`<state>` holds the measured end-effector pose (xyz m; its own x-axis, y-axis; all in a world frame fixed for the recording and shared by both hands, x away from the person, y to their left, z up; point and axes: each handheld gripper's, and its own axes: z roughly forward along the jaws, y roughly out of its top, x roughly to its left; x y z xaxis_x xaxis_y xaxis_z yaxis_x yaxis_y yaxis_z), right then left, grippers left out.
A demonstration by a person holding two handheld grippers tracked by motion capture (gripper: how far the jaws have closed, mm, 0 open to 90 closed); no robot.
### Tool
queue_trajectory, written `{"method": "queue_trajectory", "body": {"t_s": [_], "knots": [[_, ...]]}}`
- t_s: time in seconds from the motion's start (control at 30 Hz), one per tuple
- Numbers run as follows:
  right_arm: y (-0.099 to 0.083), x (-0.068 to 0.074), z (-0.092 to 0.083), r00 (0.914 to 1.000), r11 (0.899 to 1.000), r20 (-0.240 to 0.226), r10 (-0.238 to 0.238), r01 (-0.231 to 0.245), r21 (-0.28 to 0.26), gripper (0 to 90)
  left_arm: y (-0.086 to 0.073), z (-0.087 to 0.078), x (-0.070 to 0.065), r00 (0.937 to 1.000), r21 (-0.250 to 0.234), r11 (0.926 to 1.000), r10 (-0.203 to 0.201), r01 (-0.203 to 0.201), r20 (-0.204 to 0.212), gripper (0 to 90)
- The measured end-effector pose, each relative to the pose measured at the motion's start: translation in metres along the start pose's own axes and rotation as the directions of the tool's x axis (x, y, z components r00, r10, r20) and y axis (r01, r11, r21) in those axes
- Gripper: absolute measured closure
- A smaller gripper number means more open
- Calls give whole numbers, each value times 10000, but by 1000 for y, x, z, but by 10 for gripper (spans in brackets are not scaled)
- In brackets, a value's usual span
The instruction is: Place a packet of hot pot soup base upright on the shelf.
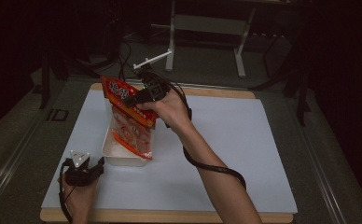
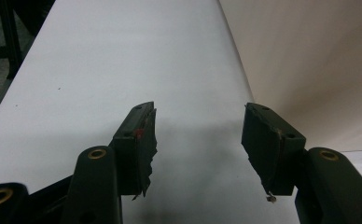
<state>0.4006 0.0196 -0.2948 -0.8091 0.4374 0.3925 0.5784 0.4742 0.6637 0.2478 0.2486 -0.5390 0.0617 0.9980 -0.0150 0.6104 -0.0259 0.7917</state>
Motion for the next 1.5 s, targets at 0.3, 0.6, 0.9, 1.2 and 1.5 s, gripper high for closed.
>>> {"method": "queue_trajectory", "body": {"t_s": [0.3,0.6,0.9,1.2,1.5], "knots": [[-2,-4,18,9961,9967,-389,791,-798,-170,900,0,0,0,10000,26,10000,15,-15,19,449],[-5,-1,24,9963,9965,-368,773,-784,-302,900,0,0,-1,10000,14,10000,23,-23,27,448],[-18,-15,40,9896,9903,-451,1364,-1374,-203,900,0,0,-1,10000,4,10000,37,-37,15,448],[-26,-20,50,9848,9866,-662,1608,-1623,-175,900,0,0,-1,10000,-32,10000,2,-1,2,448],[-32,-25,62,9859,9871,-473,1603,-1600,89,894,0,-1,0,10000,-24,10000,-7,7,3,448]]}}
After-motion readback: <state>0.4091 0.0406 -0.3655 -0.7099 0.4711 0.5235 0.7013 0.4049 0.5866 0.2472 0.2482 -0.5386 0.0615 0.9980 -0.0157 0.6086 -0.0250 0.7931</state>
